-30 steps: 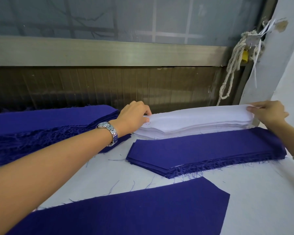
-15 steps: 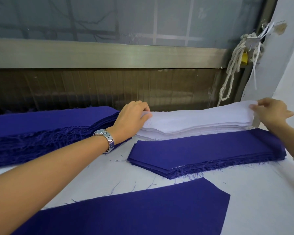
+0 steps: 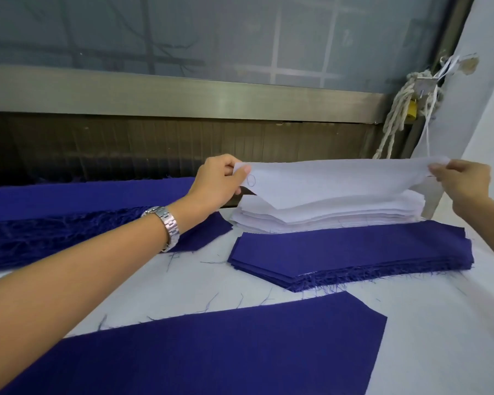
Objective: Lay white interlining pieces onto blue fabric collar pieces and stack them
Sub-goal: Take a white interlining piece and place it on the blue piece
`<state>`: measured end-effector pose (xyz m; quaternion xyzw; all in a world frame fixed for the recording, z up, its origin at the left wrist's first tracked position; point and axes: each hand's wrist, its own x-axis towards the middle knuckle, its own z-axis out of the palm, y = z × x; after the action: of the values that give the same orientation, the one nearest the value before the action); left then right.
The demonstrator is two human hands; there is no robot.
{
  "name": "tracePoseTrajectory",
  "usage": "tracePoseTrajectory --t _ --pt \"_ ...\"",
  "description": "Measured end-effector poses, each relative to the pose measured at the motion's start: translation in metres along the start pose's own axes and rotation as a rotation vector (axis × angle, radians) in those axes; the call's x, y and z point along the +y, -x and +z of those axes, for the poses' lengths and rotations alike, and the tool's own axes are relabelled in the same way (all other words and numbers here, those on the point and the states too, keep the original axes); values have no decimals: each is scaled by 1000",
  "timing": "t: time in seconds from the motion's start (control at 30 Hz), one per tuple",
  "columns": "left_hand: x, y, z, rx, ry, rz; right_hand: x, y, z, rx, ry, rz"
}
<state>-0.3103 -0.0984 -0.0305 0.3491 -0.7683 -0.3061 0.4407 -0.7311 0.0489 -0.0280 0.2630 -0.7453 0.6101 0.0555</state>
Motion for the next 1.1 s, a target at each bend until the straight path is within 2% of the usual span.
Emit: tracePoseTrajectory --t 0.2,0.4,0.63,0.83,1.0,1.1 --pt "-4 26 -50 -46 -26 -128 -24 32 -3 -128 -22 -24" --pt "-18 69 -113 -47 -94 -212 -44 81 -8 -412 124 -68" --pt "-45 133 -185 -199 -206 -395 -62 138 -11 -731 210 11" --pt "-53 168 -231 -405 -180 -482 -67 165 -4 -1001 317 55" --pt "-58 187 -258 -537 -204 -579 -50 168 -5 -1308 329 111" --pt "-60 193 -265 -652 -261 -624 -33 164 -9 -1428 349 82"
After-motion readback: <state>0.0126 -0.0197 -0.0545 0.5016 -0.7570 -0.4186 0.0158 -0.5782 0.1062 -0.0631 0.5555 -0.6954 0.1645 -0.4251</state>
